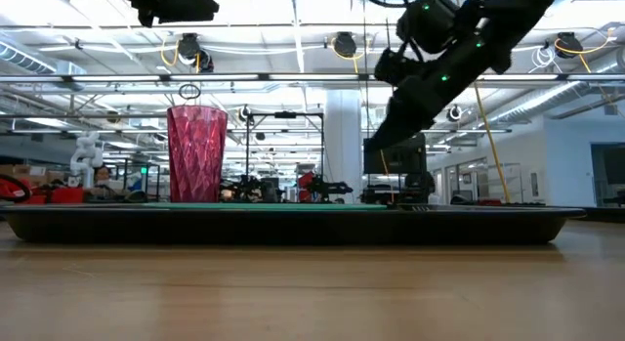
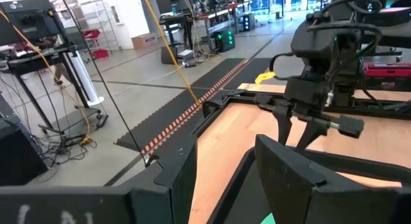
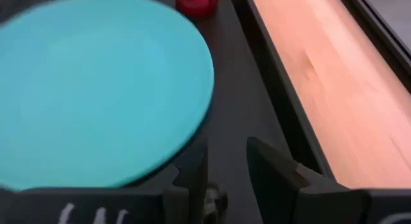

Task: Pick and place plate/cup/fork/spoon on tray
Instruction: Return to Home Position

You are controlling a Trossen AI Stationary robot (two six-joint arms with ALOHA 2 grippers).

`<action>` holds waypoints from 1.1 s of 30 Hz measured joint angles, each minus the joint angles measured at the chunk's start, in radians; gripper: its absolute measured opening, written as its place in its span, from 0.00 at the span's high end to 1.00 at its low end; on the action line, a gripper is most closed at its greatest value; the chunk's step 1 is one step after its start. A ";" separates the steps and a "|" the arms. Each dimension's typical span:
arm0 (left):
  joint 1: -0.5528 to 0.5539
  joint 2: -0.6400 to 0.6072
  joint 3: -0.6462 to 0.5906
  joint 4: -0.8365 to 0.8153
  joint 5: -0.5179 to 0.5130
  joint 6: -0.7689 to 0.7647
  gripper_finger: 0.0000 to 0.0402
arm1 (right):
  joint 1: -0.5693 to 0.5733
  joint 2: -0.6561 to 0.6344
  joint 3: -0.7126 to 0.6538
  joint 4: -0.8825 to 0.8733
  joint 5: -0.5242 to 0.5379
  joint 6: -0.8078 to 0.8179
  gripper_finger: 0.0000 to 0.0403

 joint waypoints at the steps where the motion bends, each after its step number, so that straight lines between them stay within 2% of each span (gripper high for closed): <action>1: -0.004 0.000 0.000 0.000 0.000 -0.002 0.60 | 0.000 -0.014 -0.009 -0.017 0.009 0.002 0.75; 3: -0.011 0.000 0.000 0.000 0.000 -0.003 0.60 | 0.000 -0.037 -0.039 -0.027 0.042 0.007 0.75; 8: -0.023 -0.001 0.000 0.001 0.000 0.002 0.60 | 0.000 -0.086 -0.117 0.003 0.045 0.010 0.75; 14: -0.024 -0.003 0.000 0.008 0.002 0.018 0.60 | 0.016 -0.151 -0.169 0.192 0.030 -0.022 0.75; 17: -0.024 -0.010 0.000 0.031 0.061 0.019 0.60 | 0.030 -0.187 -0.184 0.273 -0.014 -0.013 0.75; 22: -0.024 -0.008 0.000 0.056 0.193 0.022 0.60 | 0.041 -0.255 -0.184 0.244 -0.013 0.027 0.75; 33: -0.022 -0.006 0.000 0.067 0.206 -0.001 0.60 | 0.037 -0.370 -0.185 0.188 0.020 0.155 0.75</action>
